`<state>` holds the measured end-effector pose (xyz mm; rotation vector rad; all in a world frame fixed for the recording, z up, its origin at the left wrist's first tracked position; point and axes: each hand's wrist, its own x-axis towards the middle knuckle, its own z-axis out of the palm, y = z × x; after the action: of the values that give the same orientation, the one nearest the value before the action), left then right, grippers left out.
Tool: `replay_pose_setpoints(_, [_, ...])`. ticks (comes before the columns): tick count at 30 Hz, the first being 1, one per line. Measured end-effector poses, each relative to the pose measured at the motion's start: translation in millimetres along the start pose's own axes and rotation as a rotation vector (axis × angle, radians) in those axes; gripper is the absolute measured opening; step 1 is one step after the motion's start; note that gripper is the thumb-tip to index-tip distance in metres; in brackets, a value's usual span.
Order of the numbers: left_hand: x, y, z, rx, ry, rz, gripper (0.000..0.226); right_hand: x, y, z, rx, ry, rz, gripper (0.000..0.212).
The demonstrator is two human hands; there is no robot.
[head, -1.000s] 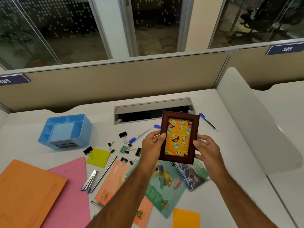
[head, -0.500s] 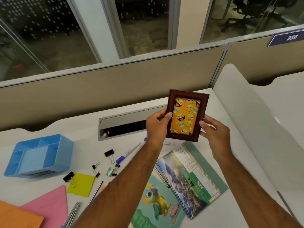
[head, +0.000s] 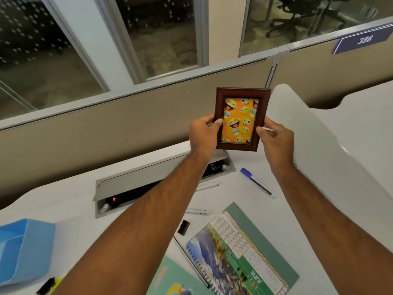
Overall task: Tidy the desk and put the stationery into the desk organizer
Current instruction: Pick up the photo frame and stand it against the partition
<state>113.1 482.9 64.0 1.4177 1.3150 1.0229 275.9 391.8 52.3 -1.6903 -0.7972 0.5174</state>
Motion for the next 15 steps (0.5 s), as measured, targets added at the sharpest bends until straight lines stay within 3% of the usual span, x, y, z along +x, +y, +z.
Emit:
replay_pose_setpoints(9, [39,-7,56,0.101,-0.05,0.05,0.04,44,27,13,0.048,0.03,0.095,0.059])
replay_pose_setpoints(15, [49,-18,85,0.197,-0.103,0.092,0.041,62,52,13,0.051,0.101,0.14,0.058])
